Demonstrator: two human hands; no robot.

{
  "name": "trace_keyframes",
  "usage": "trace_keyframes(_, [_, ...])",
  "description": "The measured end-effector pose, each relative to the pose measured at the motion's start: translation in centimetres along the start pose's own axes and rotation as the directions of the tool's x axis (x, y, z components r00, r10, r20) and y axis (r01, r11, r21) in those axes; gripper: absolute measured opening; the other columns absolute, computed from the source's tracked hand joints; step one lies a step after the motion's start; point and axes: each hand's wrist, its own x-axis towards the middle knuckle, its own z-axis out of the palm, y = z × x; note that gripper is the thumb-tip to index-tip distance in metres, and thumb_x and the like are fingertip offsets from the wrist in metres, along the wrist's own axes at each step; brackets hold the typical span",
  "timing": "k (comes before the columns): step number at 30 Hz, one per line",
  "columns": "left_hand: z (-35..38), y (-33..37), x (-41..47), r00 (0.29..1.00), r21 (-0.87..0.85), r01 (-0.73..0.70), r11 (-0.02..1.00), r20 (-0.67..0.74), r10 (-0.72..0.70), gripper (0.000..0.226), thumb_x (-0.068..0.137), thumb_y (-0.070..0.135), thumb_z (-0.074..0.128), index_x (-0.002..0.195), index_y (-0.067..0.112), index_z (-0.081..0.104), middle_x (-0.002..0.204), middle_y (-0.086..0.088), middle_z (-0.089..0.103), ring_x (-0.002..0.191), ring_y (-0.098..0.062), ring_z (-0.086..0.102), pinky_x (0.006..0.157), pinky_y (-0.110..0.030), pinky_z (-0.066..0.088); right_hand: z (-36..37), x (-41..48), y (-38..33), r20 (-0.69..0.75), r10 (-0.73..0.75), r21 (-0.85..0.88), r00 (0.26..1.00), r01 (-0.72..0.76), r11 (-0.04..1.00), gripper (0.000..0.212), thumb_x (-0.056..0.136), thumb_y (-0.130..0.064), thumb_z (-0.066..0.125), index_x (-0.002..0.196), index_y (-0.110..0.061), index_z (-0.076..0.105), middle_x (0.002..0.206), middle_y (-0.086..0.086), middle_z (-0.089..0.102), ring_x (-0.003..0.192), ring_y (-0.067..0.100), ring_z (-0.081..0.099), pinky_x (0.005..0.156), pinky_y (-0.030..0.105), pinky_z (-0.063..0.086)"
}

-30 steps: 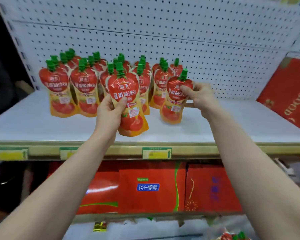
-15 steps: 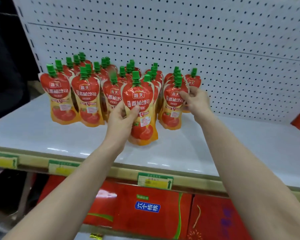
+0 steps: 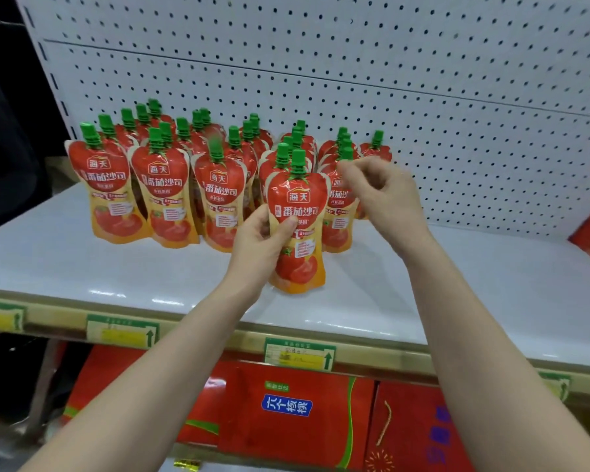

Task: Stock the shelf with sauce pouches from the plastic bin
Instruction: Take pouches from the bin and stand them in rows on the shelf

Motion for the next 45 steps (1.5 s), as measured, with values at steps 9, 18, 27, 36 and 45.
trace_keyframes(9, [1.5, -0.9, 0.2, 0.996, 0.138, -0.004, 0.99, 0.091, -0.009, 0.031, 0.088, 0.014, 0.068, 0.118, 0.015, 0.063, 0.108, 0.002, 0.071, 0.102, -0.01, 0.067, 0.091, -0.031, 0.054, -1.8, -0.2, 1.0, 0.155, 0.148, 0.174, 0.977, -0.174, 0.969, 0.006, 0.095, -0.01, 0.063, 0.089, -0.008, 0.065, 0.076, -0.001, 0.073, 0.071, 0.017, 0.069, 0.06, 0.025, 0.059])
trace_keyframes(18, [2.5, -3.9, -0.5, 0.974, 0.592, -0.065, 0.803, 0.211, -0.077, 0.052, 0.092, 0.02, 0.061, 0.141, 0.016, 0.045, 0.141, -0.002, 0.05, 0.123, -0.018, 0.052, 0.099, -0.029, 0.043, -1.7, 0.8, 4.8, 0.038, 0.189, 0.208, 0.981, -0.193, 0.959, 0.008, 0.096, -0.011, 0.062, 0.089, -0.013, 0.065, 0.077, -0.003, 0.073, 0.071, 0.009, 0.07, 0.065, 0.024, 0.059])
trace_keyframes(27, [3.1, -5.1, 0.1, 0.978, 0.667, -0.07, 0.742, 0.192, -0.08, 0.065, 0.091, 0.021, 0.063, 0.148, 0.019, 0.032, 0.145, -0.004, 0.044, 0.124, -0.022, 0.051, 0.103, -0.037, 0.045, -0.6, 2.5, 5.9, 0.042, 0.153, 0.195, 0.987, -0.159, 0.968, 0.005, 0.096, -0.014, 0.061, 0.096, -0.01, 0.065, 0.086, 0.003, 0.073, 0.075, 0.011, 0.071, 0.066, 0.027, 0.061])
trace_keyframes(36, [3.1, -5.4, 0.2, 0.983, 0.659, -0.036, 0.751, 0.161, -0.094, 0.067, 0.09, 0.023, 0.065, 0.148, 0.022, 0.032, 0.145, -0.003, 0.045, 0.122, -0.02, 0.052, 0.102, -0.039, 0.047, -0.5, 2.5, 6.4, 0.052, 0.039, -0.09, 0.998, -0.035, 0.995, 0.016, 0.101, -0.024, 0.053, 0.108, -0.013, 0.063, 0.085, -0.005, 0.072, 0.076, 0.01, 0.07, 0.067, 0.032, 0.059])
trace_keyframes(45, [2.3, -3.6, -0.8, 0.973, 0.645, -0.118, 0.755, 0.228, -0.044, 0.056, 0.09, 0.021, 0.063, 0.142, 0.016, 0.043, 0.136, -0.002, 0.055, 0.118, -0.019, 0.056, 0.095, -0.03, 0.047, -1.7, -1.5, 4.8, -0.047, 0.0, -0.521, 0.999, -0.025, 0.853, 0.024, 0.101, -0.034, 0.049, 0.119, -0.022, 0.057, 0.104, 0.0, 0.072, 0.092, 0.022, 0.066, 0.081, 0.036, 0.048])
